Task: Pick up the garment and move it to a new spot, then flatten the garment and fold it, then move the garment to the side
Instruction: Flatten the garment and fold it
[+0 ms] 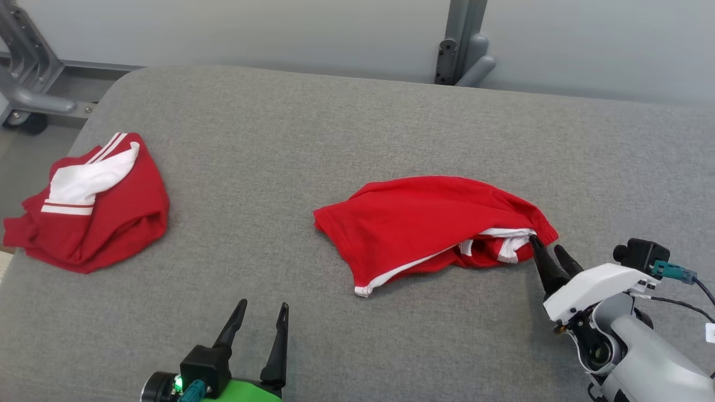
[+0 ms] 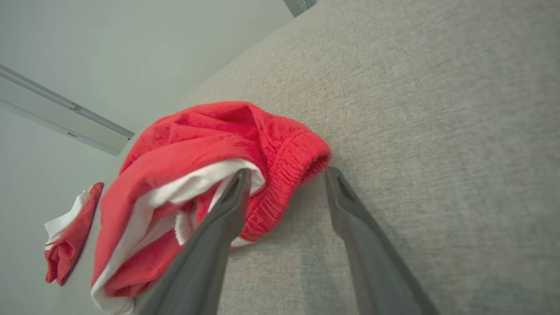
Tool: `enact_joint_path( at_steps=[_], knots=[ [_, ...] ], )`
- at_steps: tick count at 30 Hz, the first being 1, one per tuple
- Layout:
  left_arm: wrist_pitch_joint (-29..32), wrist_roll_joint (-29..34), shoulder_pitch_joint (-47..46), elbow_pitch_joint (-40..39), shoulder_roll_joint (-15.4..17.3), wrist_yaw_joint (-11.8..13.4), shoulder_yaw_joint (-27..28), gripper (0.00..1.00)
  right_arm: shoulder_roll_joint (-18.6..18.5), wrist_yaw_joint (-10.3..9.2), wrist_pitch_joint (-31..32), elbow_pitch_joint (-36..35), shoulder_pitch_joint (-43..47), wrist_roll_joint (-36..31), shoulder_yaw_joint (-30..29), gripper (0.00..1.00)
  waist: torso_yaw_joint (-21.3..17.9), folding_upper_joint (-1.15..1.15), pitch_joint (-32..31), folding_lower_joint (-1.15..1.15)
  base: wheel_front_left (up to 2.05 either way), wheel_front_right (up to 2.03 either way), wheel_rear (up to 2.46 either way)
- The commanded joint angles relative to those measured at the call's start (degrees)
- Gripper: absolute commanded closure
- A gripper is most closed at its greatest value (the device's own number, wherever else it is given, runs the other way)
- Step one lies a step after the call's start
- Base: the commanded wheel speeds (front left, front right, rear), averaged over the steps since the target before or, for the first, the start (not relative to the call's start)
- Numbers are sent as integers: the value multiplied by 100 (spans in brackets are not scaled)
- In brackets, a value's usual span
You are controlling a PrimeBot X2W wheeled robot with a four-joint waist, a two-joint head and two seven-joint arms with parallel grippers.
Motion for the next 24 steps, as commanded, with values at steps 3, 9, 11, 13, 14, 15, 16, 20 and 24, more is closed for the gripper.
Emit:
enact_joint_path(
  at_steps=[3,9,11,13,14,15,16,20,24],
  knots=[
    [-3,35,-76,21,13,-5,69,0,-18,2,-217,122,-83,-403,46,0,-286,50,-77,0,0,0,0],
    [-3,-33,-30,-9,13,-36,75,0,-141,2,-262,-550,9,-2757,-990,0,-617,50,-234,0,0,0,0],
    [-2,-19,-53,-32,13,-41,51,0,38,2,-261,-1111,375,-3845,-1550,0,-738,50,-237,0,0,0,0],
    [-3,14,-94,-65,13,-65,0,0,334,2,-262,-1672,732,-4670,-2069,0,-872,50,-213,0,0,0,0],
    [-3,14,-94,-65,13,-65,0,0,334,2,-262,-1672,732,-4670,-2069,0,-872,50,-213,0,0,0,0],
    [-2,-3,-109,-62,13,-57,-12,0,415,1,-262,-1872,864,-4973,-2244,0,-938,50,-188,0,0,0,0],
    [-2,-24,-123,-43,16,-47,-24,0,549,-4,-263,-2042,993,-5172,-2442,0,-1010,50,-157,0,0,0,0],
    [-2,-53,-221,77,16,-33,-122,0,906,-1,-263,-2372,1406,-5631,-2752,0,-1303,50,11,0,0,0,0],
    [-2,-149,-334,290,16,-27,-157,0,1006,0,-264,-2430,1548,-5785,-2835,0,-1564,50,181,0,0,0,0]
  ],
)
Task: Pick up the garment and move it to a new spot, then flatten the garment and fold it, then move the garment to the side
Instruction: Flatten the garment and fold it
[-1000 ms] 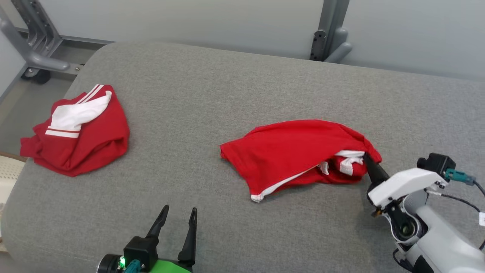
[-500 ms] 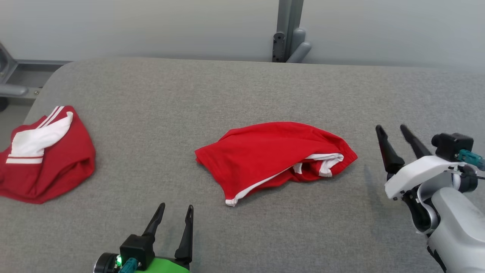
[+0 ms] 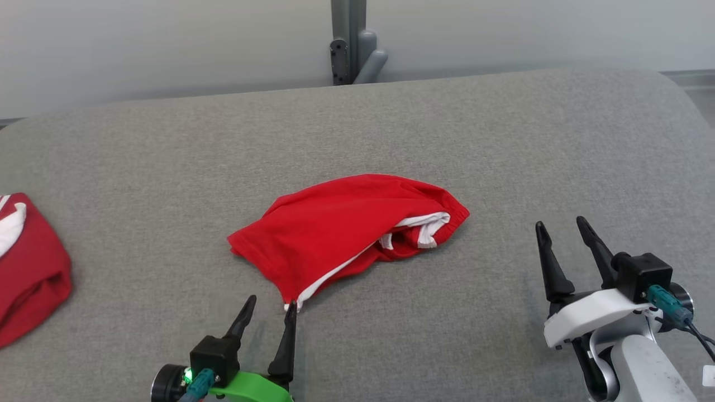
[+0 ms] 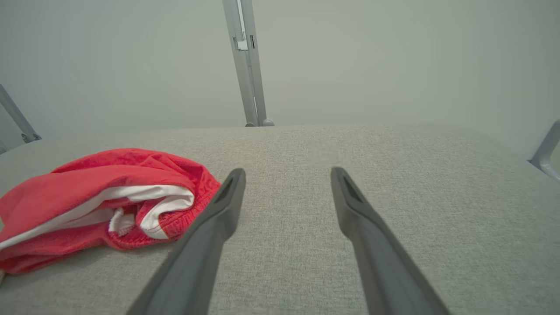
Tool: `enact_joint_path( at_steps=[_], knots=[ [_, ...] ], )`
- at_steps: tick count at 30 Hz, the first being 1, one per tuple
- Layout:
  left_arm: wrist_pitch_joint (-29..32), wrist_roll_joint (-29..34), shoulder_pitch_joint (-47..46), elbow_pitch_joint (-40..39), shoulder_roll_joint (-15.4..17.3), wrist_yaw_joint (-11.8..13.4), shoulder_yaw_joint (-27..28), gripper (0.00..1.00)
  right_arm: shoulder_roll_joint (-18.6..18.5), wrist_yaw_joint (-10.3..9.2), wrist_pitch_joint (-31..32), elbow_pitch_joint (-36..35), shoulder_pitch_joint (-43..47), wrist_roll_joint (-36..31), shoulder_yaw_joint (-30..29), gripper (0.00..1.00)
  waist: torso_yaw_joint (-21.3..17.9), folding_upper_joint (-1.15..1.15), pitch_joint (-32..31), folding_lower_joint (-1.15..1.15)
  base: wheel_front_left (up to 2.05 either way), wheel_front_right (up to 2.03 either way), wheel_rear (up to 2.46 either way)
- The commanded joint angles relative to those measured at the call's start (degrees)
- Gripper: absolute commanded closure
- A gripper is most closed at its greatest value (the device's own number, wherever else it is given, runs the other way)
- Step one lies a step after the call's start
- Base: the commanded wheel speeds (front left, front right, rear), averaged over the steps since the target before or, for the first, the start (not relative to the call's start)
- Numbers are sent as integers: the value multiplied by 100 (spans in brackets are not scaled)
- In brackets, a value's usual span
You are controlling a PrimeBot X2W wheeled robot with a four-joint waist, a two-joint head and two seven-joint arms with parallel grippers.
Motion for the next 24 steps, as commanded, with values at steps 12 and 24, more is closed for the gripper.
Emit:
enact_joint_path(
  at_steps=[12,24],
  knots=[
    [-3,-40,-347,705,20,134,-64,0,46,-5,-17,30,61,-106,69,0,-655,50,434,0,0,0,0],
    [-3,254,-434,149,20,112,131,100,94,-5,-17,37,18,-25,66,0,-541,50,458,0,0,0,0]
  ],
)
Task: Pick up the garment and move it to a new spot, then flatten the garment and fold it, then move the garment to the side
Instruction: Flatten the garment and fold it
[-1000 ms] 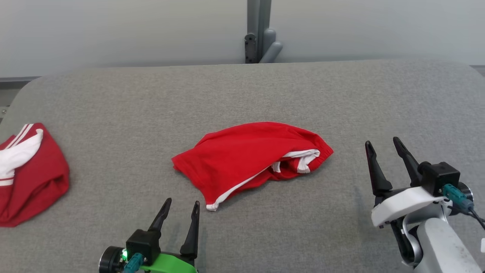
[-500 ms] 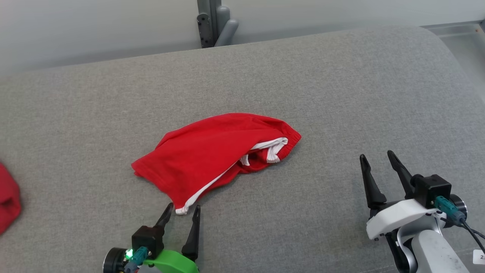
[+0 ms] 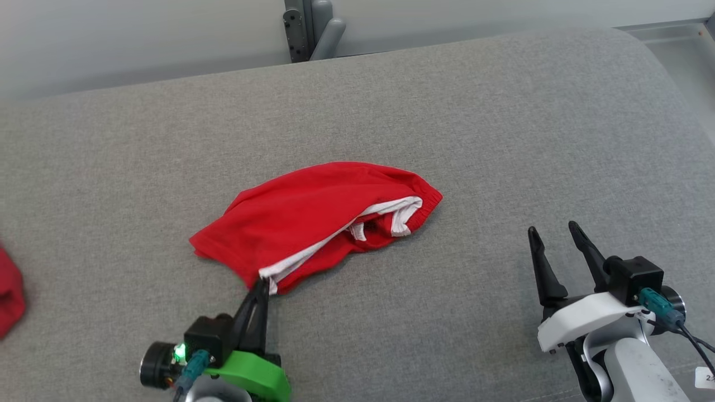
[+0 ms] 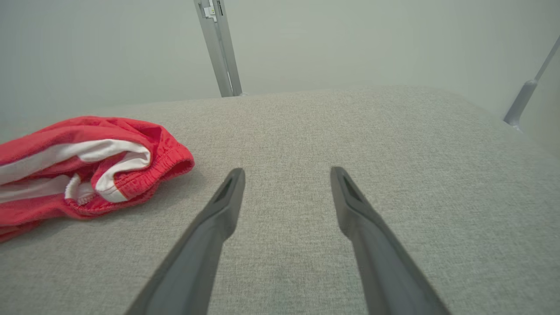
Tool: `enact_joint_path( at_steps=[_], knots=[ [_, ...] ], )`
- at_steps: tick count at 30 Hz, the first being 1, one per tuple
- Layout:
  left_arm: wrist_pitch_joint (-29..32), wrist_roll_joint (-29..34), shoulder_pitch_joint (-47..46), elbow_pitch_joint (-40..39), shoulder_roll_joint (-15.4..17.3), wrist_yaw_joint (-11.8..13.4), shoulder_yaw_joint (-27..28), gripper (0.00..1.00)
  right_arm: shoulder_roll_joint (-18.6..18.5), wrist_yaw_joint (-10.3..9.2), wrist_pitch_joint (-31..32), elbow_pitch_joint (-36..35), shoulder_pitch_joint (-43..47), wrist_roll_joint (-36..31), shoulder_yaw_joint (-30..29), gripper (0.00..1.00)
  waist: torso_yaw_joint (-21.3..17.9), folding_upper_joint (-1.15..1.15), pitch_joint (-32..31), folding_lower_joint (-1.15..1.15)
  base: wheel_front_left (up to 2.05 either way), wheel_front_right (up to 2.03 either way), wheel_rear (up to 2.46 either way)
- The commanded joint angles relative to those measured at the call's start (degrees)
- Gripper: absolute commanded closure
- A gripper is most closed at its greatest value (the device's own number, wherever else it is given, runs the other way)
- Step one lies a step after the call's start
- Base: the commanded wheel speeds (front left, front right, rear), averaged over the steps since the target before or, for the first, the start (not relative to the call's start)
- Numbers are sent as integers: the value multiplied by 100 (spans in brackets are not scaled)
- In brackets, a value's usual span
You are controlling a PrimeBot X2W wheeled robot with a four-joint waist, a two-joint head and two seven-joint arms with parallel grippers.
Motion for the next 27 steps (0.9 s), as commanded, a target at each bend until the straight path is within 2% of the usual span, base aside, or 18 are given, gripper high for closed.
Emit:
enact_joint_path(
  at_steps=[1,5,9,15,21,22,23,24,25,27],
  knots=[
    [-3,118,-104,-308,20,-46,119,100,17,-6,-17,-20,-35,1,-7,0,83,50,-17,0,0,0,0],
    [-4,387,-218,-880,36,-147,433,100,94,-5,-17,-15,8,21,-48,0,238,50,-31,0,0,0,0],
    [-3,593,-460,-927,194,-225,632,100,149,-6,-17,12,-16,64,-38,0,307,50,-17,0,0,0,0],
    [-3,904,-1334,-40,798,-388,682,100,221,-6,-17,33,-173,110,143,0,210,50,179,0,0,0,0],
    [-3,1118,-2210,1029,1344,-432,570,100,215,-5,-17,-9,-366,210,190,0,-41,50,545,0,0,0,0],
    [-3,1139,-2298,1247,1386,-429,542,96,220,-5,-17,-13,-384,227,193,0,-81,50,599,0,0,0,0],
    [-4,1173,-2392,1438,1409,-429,511,63,226,-6,-17,-8,-397,246,196,0,-118,50,644,0,0,0,0],
    [-4,1225,-2450,1635,1440,-418,465,24,234,-5,-17,-1,-414,262,213,0,-151,50,678,0,0,0,0],
    [-4,1203,-2478,1808,1430,-371,474,0,239,-5,-17,-1,-433,269,223,0,-180,50,707,0,0,0,0],
    [-4,1122,-2502,2047,1385,-270,545,0,253,-6,-17,-9,-448,293,242,0,-217,50,731,0,0,0,0]
  ],
)
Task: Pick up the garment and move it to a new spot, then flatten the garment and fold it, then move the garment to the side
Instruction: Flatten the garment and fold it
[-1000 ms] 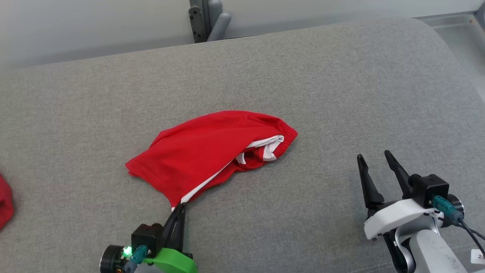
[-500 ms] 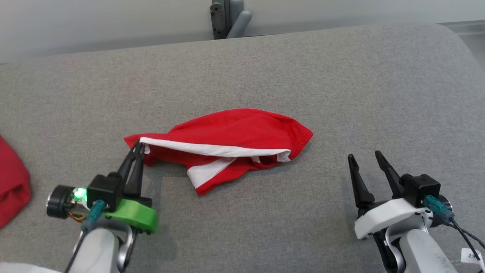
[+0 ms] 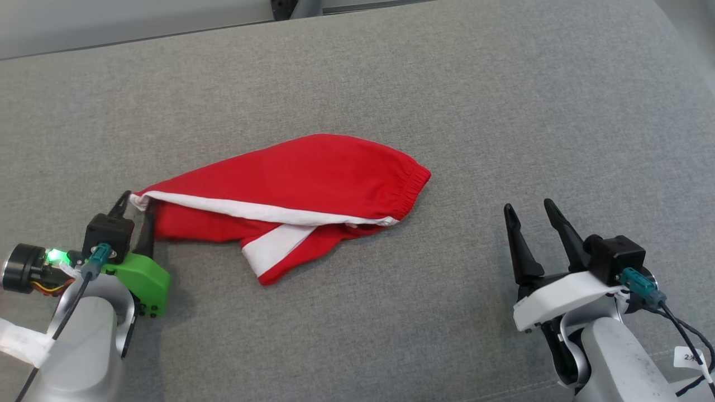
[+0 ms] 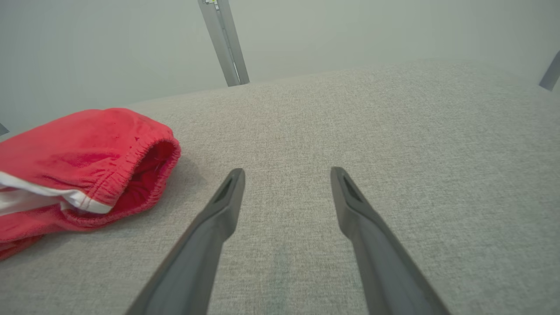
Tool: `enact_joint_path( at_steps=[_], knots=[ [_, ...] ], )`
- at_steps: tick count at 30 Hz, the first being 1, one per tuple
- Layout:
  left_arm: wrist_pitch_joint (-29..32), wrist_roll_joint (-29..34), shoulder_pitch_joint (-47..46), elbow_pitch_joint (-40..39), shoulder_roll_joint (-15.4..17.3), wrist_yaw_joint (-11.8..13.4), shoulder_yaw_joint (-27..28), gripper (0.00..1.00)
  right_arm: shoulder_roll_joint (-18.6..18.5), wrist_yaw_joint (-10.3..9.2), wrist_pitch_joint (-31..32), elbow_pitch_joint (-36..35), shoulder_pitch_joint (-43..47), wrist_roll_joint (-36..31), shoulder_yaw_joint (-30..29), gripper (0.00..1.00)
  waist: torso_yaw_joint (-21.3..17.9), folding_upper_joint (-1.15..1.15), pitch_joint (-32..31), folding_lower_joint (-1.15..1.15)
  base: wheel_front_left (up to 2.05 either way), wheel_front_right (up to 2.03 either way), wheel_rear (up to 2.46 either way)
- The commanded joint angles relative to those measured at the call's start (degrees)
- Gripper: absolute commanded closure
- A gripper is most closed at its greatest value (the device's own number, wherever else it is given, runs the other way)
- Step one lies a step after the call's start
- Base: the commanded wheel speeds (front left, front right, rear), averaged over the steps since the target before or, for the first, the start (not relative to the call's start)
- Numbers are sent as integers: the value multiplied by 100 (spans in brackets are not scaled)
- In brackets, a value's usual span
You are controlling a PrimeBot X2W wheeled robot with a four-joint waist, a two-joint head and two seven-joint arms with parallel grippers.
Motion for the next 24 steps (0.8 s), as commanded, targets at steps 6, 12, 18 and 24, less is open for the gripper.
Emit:
enact_joint_path(
  at_steps=[6,12,18,24],
  knots=[
    [-3,-103,353,93,-114,336,80,0,38,-6,-17,52,22,87,-48,0,-17,50,-59,0,0,0,0],
    [-3,-297,928,-269,-289,563,233,0,83,-5,-17,87,134,100,1,0,165,50,-420,0,0,0,0],
    [-4,-557,1695,-1109,-651,668,521,0,125,-5,-17,127,375,105,113,0,330,50,-920,0,0,0,0],
    [-4,-739,2441,-1989,-1097,745,900,0,129,-6,-17,22,741,-29,201,0,510,50,-1380,0,0,0,0]
  ],
)
